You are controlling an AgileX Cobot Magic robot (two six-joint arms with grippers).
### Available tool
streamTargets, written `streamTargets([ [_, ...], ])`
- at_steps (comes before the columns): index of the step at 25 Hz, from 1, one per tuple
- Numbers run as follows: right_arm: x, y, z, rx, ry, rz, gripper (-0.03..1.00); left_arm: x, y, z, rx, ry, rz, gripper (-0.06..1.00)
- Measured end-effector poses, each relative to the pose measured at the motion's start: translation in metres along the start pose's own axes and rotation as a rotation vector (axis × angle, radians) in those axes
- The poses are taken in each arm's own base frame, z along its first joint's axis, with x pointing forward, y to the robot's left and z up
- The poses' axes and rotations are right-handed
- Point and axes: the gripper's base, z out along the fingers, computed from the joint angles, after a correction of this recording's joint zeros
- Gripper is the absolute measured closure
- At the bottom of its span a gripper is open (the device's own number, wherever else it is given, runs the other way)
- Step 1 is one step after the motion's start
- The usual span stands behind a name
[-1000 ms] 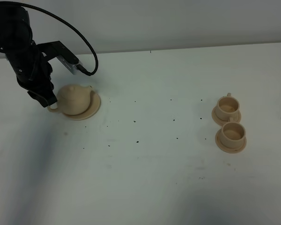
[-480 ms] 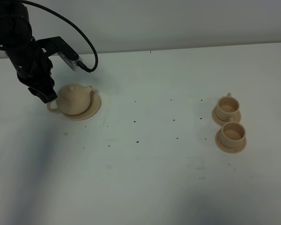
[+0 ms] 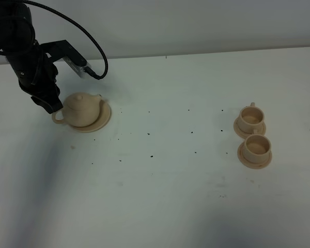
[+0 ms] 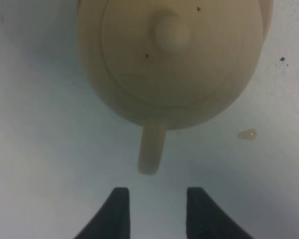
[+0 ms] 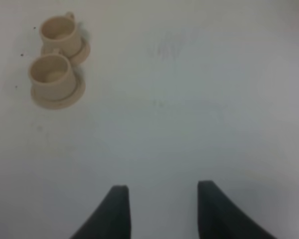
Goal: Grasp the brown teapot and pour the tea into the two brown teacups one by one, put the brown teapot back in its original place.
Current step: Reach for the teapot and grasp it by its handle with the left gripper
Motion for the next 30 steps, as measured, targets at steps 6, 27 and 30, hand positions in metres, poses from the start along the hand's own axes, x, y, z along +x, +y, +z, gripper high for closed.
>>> streamTargets([
  [6,0.0,0.0,0.0,0.0,0.0,0.0,0.64,0.0,0.0,0.0,-0.003,-0.002,0.004,0.65],
  [27,0.0,0.0,0.0,0.0,0.0,0.0,0.64,-0.011,0.005,0.028,-0.002,-0.041,0.007,0.65],
  [30,0.0,0.0,0.0,0.0,0.0,0.0,0.64,-0.012,0.004,0.028,0.005,-0.05,0.006,0.65],
])
